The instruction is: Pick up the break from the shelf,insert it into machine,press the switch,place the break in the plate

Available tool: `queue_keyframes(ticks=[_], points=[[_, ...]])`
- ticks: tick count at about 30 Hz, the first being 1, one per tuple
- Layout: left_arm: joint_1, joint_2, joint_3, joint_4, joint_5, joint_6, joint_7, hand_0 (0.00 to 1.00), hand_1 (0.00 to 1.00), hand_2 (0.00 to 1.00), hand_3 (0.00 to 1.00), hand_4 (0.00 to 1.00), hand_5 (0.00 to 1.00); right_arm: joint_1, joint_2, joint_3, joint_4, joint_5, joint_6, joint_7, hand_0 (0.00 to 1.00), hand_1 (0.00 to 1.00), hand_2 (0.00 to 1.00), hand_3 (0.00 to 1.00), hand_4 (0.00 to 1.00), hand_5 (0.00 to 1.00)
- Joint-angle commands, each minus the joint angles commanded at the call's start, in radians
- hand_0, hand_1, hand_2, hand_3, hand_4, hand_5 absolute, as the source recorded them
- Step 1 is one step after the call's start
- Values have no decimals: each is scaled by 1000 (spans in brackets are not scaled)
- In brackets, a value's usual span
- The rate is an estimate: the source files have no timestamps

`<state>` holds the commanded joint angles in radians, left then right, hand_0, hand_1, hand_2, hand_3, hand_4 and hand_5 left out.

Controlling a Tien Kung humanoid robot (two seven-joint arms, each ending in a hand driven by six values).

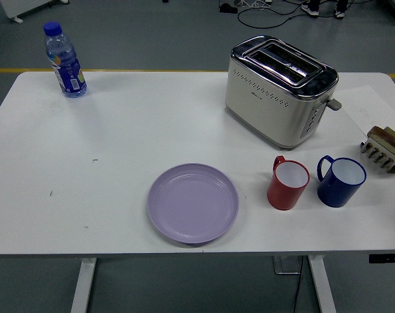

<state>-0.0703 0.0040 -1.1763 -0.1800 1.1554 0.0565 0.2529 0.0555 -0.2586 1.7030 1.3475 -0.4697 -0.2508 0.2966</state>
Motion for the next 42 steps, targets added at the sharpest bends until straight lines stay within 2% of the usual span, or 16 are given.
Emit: queue_keyframes(ticks=[4, 9, 14, 20, 21, 22, 24, 30, 38, 42], points=[[0, 0, 1, 0, -2, 0, 0, 665, 634, 751, 716, 533, 998, 1, 0, 1, 1, -25, -11, -2, 824, 757, 823, 832, 802, 116], [-1, -2, 4, 0, -6, 0, -1, 665, 634, 751, 716, 533, 998, 20, -25, -26, 17, -232, -105, -38, 824, 757, 823, 832, 802, 116], [-1, 0, 4, 0, -5, -1, 0, 665, 633, 751, 717, 533, 998, 46, -68, -40, 33, -439, -129, -115, 825, 761, 828, 832, 802, 116], [-3, 1, 3, 0, -5, -1, 1, 665, 632, 751, 717, 535, 998, 52, -100, -46, 69, -684, -77, -217, 848, 784, 855, 846, 804, 110], [-3, 1, 4, 0, -6, -1, 1, 665, 632, 751, 717, 535, 998, 53, -107, -48, 80, -729, -53, -244, 848, 784, 855, 846, 804, 110], [-3, 1, 4, 0, -6, -1, 1, 666, 632, 751, 717, 535, 998, 54, -111, -50, 85, -768, -42, -257, 888, 807, 881, 861, 809, 106], [-4, 1, 4, 0, -6, -1, 1, 666, 632, 751, 717, 535, 998, 57, -123, -63, 102, -859, 5, -298, 888, 807, 881, 861, 809, 106], [-4, 1, 3, 0, -5, 0, 1, 665, 632, 751, 717, 536, 998, 68, -149, -117, 129, -1106, 69, -351, 901, 818, 890, 865, 810, 107], [-4, 2, 7, 0, -7, 0, 1, 665, 631, 751, 717, 536, 998, 105, -157, -205, 102, -1444, 144, -431, 910, 820, 892, 864, 812, 114], [-5, 3, 7, 0, -8, 1, 2, 665, 631, 749, 717, 536, 998, 124, -151, -229, 76, -1606, 154, -450, 916, 824, 897, 869, 808, 112]])
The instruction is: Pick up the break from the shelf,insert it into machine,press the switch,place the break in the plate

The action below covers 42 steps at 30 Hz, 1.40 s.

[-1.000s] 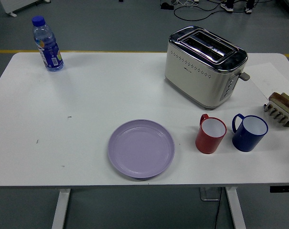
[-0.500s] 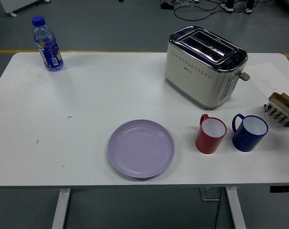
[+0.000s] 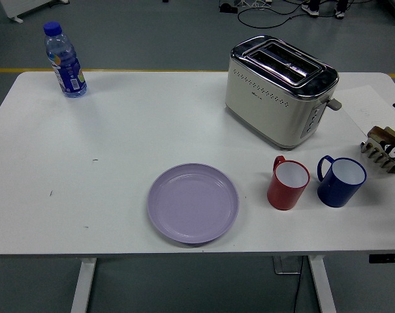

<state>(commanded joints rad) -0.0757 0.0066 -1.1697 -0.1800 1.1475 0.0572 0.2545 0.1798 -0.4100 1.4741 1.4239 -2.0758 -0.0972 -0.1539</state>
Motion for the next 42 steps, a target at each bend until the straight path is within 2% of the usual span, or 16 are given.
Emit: queue_keyframes(ticks=[10, 15, 16, 21, 22, 27, 28, 33, 34, 39, 40, 42], points=[[-1, 0, 0, 0, 0, 0, 2, 665, 629, 748, 718, 537, 998, 48, 21, -50, -71, -3, 3, -24, 918, 826, 900, 872, 826, 133], [-1, 0, 2, 0, 0, 0, 3, 665, 629, 748, 718, 537, 998, 91, 39, -81, -134, -32, -20, -54, 918, 826, 900, 872, 826, 133], [-1, 0, 3, 0, -1, 0, 3, 666, 629, 749, 717, 537, 998, 97, 41, -86, -143, -37, -26, -60, 846, 780, 832, 853, 828, 146], [-2, 0, 3, 0, -3, 0, 4, 666, 629, 749, 717, 537, 998, 131, 51, -106, -181, -104, -54, -91, 846, 780, 832, 853, 828, 146], [-2, 0, 4, 0, -4, 0, 4, 666, 629, 749, 717, 539, 998, 136, 52, -109, -187, -116, -57, -96, 645, 629, 640, 772, 818, 146], [-2, -1, 3, 0, -3, 0, 5, 666, 629, 749, 717, 539, 998, 157, 57, -127, -217, -157, -70, -117, 645, 629, 640, 772, 818, 146], [-1, -1, 3, 0, -2, 0, 5, 668, 629, 751, 718, 538, 998, 162, 58, -132, -224, -162, -68, -120, 548, 580, 579, 725, 801, 146], [2, -2, 1, 0, 2, 0, 7, 668, 629, 751, 718, 538, 998, 175, 64, -152, -244, -171, -60, -127, 548, 580, 579, 725, 801, 146], [3, -2, 2, 0, 3, -1, 7, 668, 628, 749, 717, 538, 998, 177, 64, -158, -249, -175, -57, -130, 468, 531, 541, 675, 786, 147], [4, -2, 1, 0, 6, -1, 7, 668, 628, 749, 717, 538, 998, 189, 65, -176, -268, -193, -62, -152, 468, 531, 541, 675, 786, 147], [5, -2, 0, 0, 7, -1, 8, 669, 628, 751, 716, 537, 998, 192, 65, -179, -272, -193, -68, -158, 437, 502, 511, 622, 756, 139], [6, -3, -1, 0, 8, 0, 8, 669, 628, 751, 716, 537, 998, 198, 66, -185, -280, -193, -85, -156, 437, 502, 511, 622, 756, 139]])
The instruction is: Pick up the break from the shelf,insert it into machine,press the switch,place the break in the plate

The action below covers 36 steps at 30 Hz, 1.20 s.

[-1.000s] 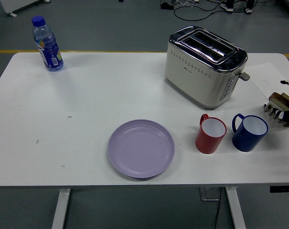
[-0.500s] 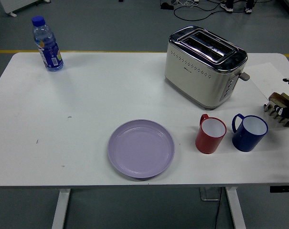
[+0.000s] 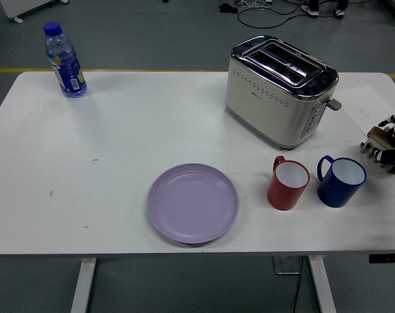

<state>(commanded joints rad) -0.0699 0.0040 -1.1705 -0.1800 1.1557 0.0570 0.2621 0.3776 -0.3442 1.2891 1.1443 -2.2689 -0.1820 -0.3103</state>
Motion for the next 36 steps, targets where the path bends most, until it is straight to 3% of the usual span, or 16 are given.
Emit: queue_keyframes(ticks=[3, 4, 6, 15, 21, 22, 28, 36], points=[[1, 0, -1, 0, 1, 0, 0, 669, 628, 751, 716, 537, 998, 8, 2, -10, -10, 0, -30, 2, 437, 502, 511, 622, 756, 139], [2, -1, -1, 0, 2, 0, 0, 668, 628, 749, 717, 538, 998, 11, 3, -13, -14, 0, -40, 1, 403, 461, 465, 545, 680, 108], [3, -1, 0, 0, 3, 0, 0, 668, 628, 749, 717, 538, 998, 18, 5, -18, -23, 0, -55, -2, 403, 461, 465, 545, 680, 108], [2, 1, 2, 0, -1, 0, -2, 669, 628, 750, 716, 537, 998, 36, 7, -31, -47, 0, -35, -39, 387, 449, 458, 533, 684, 107], [-2, 2, 4, 0, -7, 1, -3, 669, 628, 750, 717, 539, 998, 45, 7, -35, -56, 0, -49, -45, 357, 437, 455, 534, 683, 104], [-3, 2, 5, 0, -9, 1, -3, 669, 628, 751, 716, 536, 998, 46, 6, -37, -58, 0, -56, -47, 288, 401, 459, 522, 517, 2], [-4, 1, 6, 0, -12, 1, -2, 669, 628, 751, 717, 536, 998, 54, -3, -46, -59, 0, -124, -59, 273, 391, 452, 519, 505, 2], [-4, 3, 2, 0, -8, 1, -2, 669, 628, 751, 716, 538, 998, 69, -34, -47, -32, 0, -264, -20, 278, 371, 438, 510, 504, 2]])
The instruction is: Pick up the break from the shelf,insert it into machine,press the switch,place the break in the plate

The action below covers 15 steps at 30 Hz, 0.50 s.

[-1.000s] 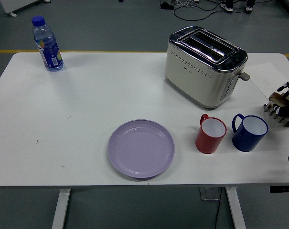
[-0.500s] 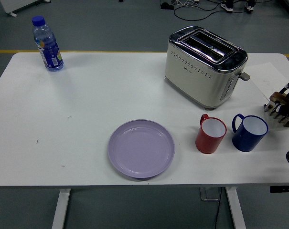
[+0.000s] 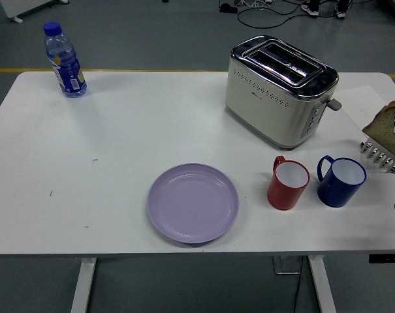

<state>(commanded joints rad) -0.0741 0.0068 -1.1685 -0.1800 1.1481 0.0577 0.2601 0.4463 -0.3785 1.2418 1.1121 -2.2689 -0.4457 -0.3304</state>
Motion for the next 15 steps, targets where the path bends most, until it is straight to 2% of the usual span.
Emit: queue_keyframes(ticks=[5, 10, 15], points=[[-1, 0, -3, 0, 2, 1, 0, 669, 628, 746, 716, 538, 998, 8, -25, 1, 35, 0, -52, 25, 259, 344, 416, 498, 535, 2], [-1, 0, -5, 0, 1, 2, -1, 669, 628, 746, 716, 538, 998, 34, -63, -2, 118, 23, -92, 41, 248, 334, 405, 487, 539, 2], [-2, 1, -6, 0, 2, 1, 1, 669, 628, 746, 716, 538, 998, 97, -95, -28, 201, 97, -106, 33, 248, 334, 405, 487, 539, 2]])
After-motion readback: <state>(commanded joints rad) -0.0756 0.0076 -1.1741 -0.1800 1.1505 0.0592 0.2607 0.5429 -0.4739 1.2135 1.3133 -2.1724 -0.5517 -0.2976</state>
